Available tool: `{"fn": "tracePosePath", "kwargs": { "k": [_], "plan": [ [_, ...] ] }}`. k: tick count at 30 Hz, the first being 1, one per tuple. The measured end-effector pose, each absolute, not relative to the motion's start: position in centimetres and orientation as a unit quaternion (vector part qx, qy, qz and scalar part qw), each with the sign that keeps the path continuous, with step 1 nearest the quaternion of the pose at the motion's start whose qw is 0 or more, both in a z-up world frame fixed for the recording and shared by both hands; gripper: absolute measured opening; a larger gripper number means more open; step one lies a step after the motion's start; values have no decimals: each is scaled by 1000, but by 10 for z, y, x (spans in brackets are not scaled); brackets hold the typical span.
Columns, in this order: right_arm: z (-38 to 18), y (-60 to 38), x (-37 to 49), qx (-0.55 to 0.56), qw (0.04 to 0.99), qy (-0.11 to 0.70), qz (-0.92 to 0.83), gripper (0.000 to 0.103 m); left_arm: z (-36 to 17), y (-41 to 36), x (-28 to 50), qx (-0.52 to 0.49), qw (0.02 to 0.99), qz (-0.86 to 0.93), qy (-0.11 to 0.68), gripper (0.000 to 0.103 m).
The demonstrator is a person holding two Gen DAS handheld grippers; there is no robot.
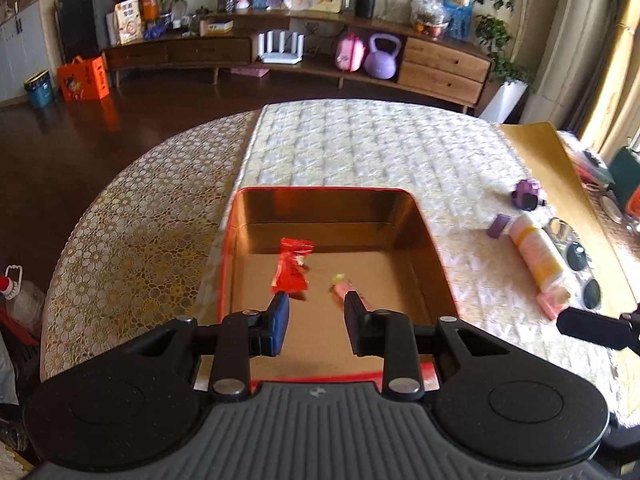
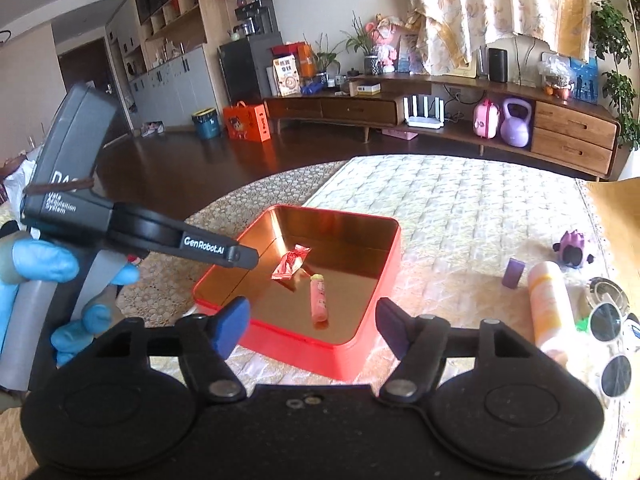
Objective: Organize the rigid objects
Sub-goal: 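Open both tools to release the items and withdraw from the box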
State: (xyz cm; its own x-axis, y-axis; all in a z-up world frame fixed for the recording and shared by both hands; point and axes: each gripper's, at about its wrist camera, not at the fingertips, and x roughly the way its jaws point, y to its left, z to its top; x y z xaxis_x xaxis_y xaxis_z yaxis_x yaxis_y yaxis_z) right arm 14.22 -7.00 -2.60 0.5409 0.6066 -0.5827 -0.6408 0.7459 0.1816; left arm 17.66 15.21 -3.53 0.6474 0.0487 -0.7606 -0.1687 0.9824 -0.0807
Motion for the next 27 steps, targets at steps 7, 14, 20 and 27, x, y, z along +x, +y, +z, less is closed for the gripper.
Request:
{"fn": "tracePosePath", "kwargs": {
  "k": [7,14,20,27],
  "plan": [
    [-18,-96,122,-14,886,303,351,79,-24,126,148,-59,914,57,398,29],
    [-10,-123,104,1,899,283,335,85,-18,93,122,-49,921,36,385,30],
    [-10,-146,85,2,913,267,308,89,-14,65,102,-53,930,4,363,76],
    [-16,-183,72,21,927,270,258,97,-19,35,96,-52,929,-27,365,81]
  ]
}}
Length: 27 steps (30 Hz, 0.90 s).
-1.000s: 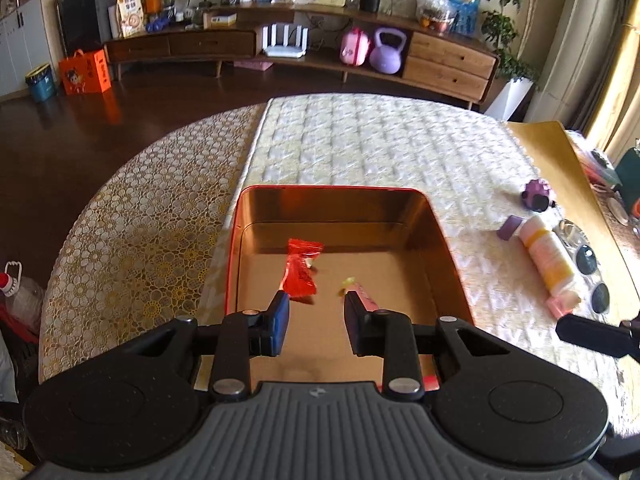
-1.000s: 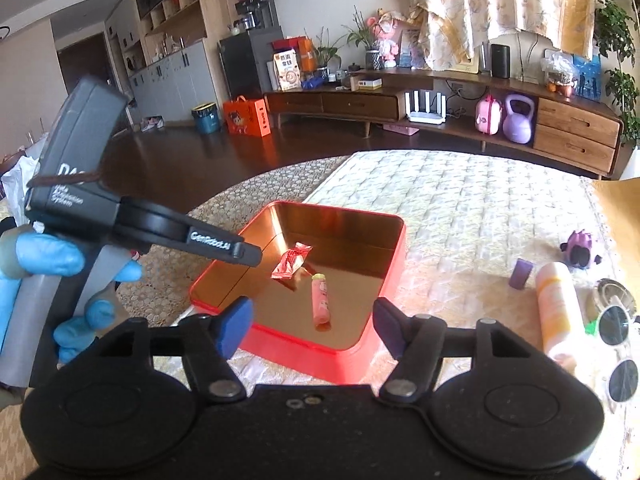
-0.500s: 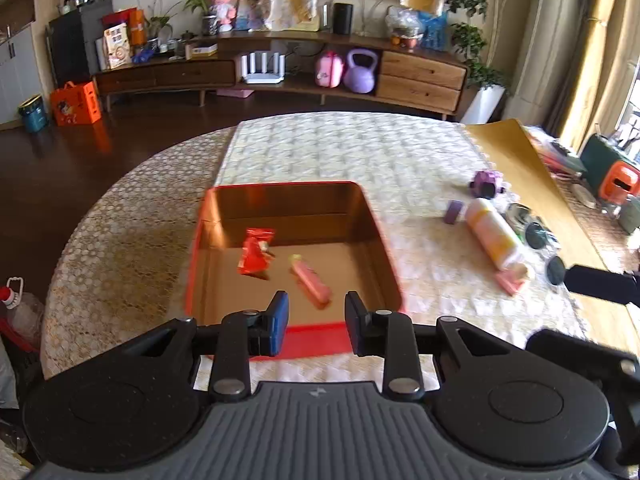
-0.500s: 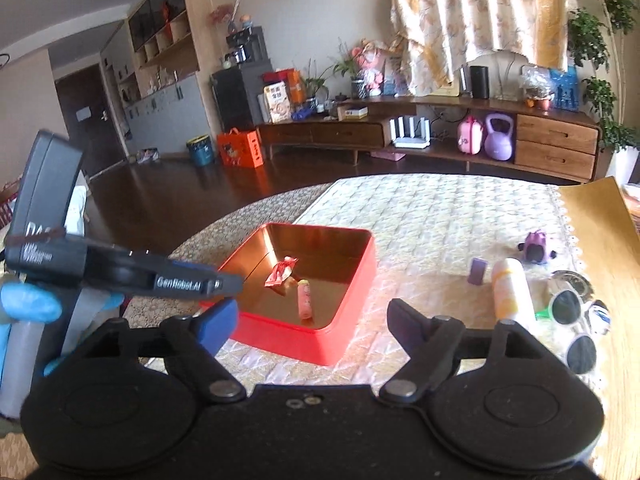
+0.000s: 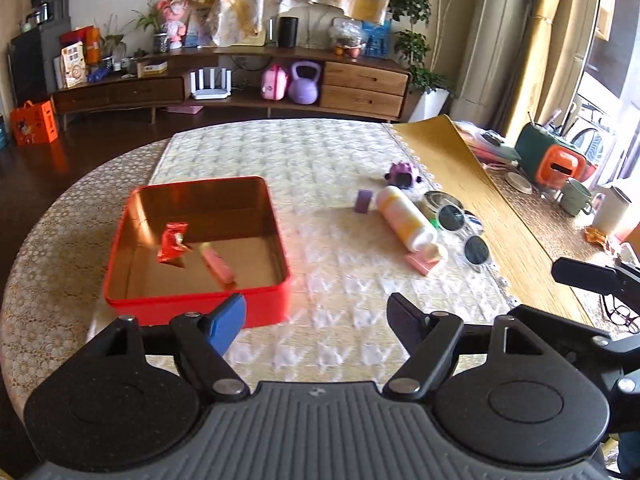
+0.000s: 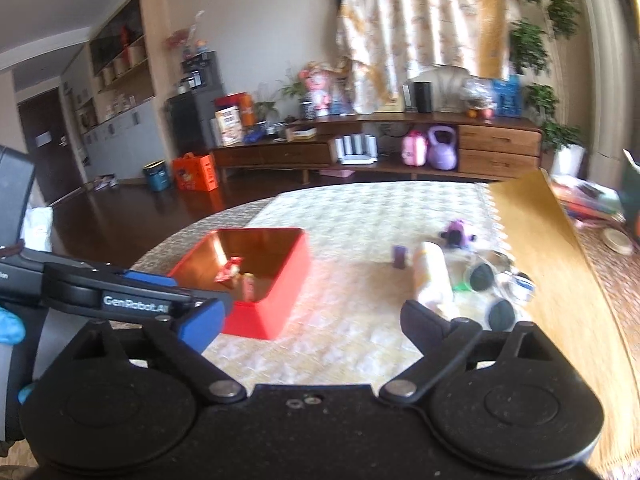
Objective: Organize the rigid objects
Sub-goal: 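Open both tools to release the items and withdraw from the box, then grasp the white bottle with the left tool while the right tool grasps the white sunglasses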
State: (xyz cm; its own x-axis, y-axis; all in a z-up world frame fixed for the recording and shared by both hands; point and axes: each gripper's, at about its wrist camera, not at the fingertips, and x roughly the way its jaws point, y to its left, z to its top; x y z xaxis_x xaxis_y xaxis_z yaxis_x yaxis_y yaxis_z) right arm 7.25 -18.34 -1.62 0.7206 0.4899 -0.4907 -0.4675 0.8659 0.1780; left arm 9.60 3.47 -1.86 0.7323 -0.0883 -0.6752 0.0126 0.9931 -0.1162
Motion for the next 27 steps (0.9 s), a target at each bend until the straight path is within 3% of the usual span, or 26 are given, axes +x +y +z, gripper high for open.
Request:
{"fn": "tracePosePath", "kwargs": {
  "k": [11,19,27],
  "plan": [
    [-32,-240,96,36,941,266,206,100,-29,-14,122,-55,926,-76,365,87],
    [-48,-265,124,25,943,276,187,100,-35,-35,157,-60,931,-73,353,102],
    [-65,-275,162,-7,942,286,177,100,-48,-49,210,-60,925,-68,369,103]
  ]
}}
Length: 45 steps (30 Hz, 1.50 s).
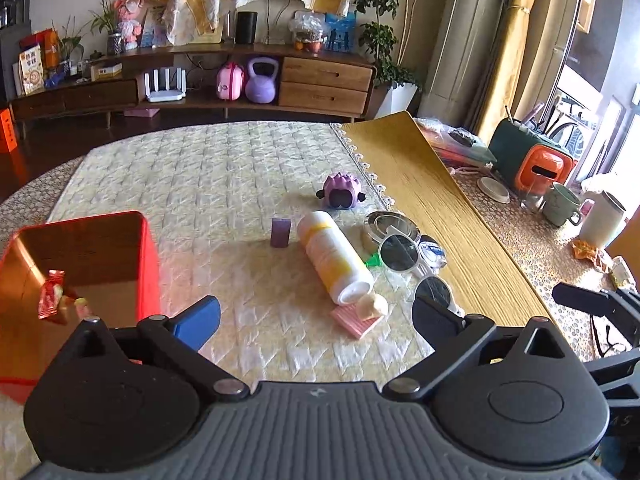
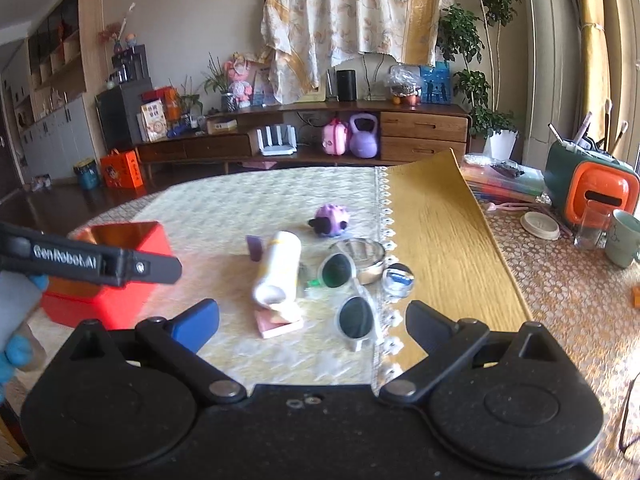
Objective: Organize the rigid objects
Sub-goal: 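Grasp the white bottle with the left tool while the right tool grasps the white sunglasses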
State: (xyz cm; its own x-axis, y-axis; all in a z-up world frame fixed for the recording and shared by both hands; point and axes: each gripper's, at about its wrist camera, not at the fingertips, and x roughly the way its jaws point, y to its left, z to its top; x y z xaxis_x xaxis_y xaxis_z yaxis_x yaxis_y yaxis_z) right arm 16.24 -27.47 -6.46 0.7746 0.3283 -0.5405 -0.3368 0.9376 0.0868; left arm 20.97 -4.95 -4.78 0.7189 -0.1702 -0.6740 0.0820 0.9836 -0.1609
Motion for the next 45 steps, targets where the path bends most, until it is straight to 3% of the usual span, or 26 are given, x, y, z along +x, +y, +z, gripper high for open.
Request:
{"fn": "tracePosePath", "kwargs": {
  "k": [7,14,28,35,38,45],
  "plan": [
    [-88,-277,200,-29,936,303,178,99,-60,-63,258,-63,924,-51,374,103],
    [-118,-274,220,-48,928,325,174,86,-78,-84,294,-40,923,-41,380,103],
    [-139,-262,235,-82,924,332,173,77,-117,-98,338,-11,906,8,424,103],
    [-149,-258,244,-81,922,341,167,64,-126,-99,348,-16,900,8,436,102],
    [-150,-258,247,-74,923,340,167,63,-127,-102,349,-16,901,4,434,102],
    [-149,-255,249,-70,923,338,172,55,-130,-105,350,-29,898,-12,439,85]
  ]
}}
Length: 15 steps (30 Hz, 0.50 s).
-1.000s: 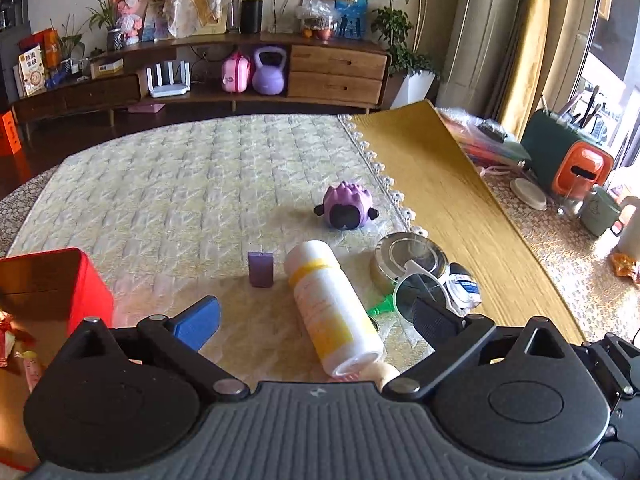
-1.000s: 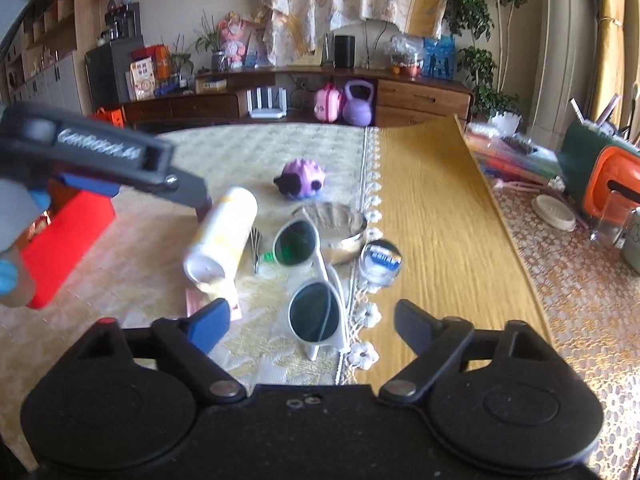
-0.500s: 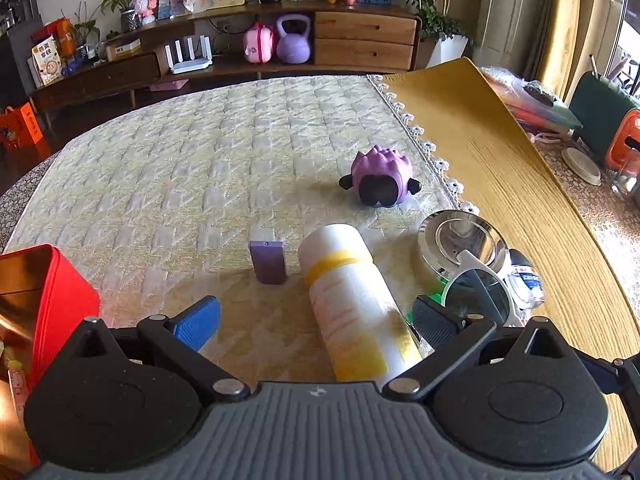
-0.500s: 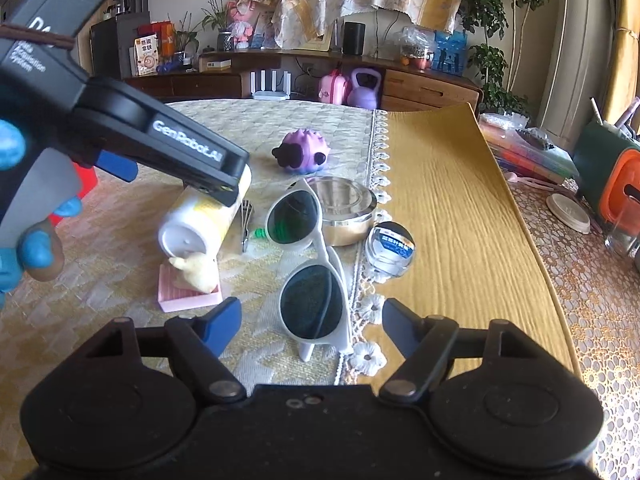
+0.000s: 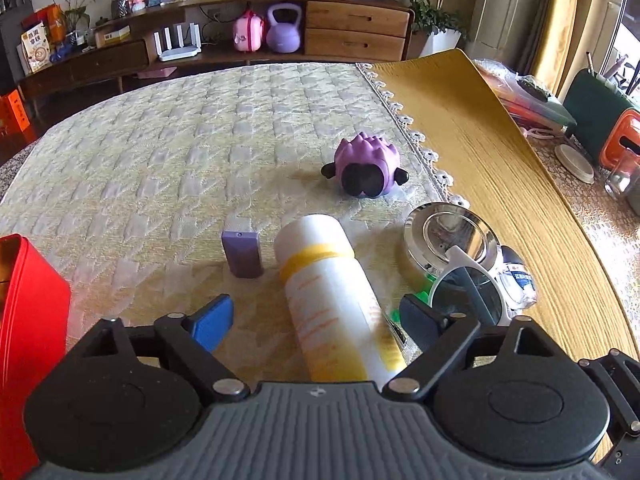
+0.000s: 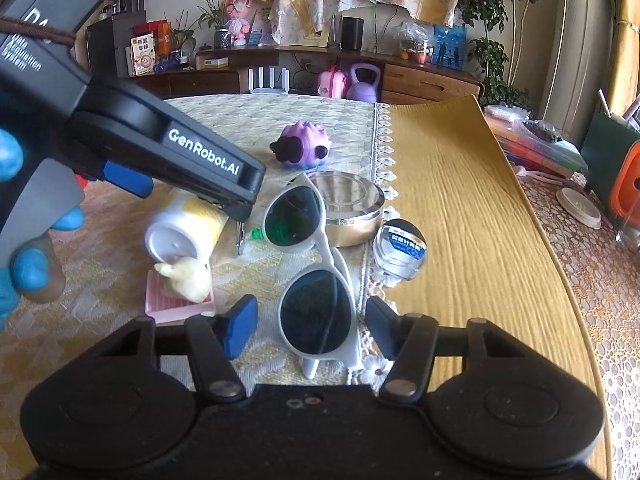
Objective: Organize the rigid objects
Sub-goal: 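Grasp the white bottle with the left tool while the right tool grasps the white sunglasses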
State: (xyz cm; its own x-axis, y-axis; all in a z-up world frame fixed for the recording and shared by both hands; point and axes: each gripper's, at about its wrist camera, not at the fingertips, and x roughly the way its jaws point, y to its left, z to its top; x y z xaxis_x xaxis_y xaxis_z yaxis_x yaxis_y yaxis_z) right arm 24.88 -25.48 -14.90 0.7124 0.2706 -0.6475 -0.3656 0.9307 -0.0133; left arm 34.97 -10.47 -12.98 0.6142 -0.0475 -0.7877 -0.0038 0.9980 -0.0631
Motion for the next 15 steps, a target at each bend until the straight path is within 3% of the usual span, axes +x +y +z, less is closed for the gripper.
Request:
{"fn": "tracePosePath", "kwargs": {
  "k": [8,15],
  "plan": [
    [-147,-257,249,-62,924,338,166,42,-128,-102,347,-42,896,-22,442,52],
    [-144,-255,245,-61,927,333,161,40,-127,-97,344,-43,896,-15,441,46]
  ]
}}
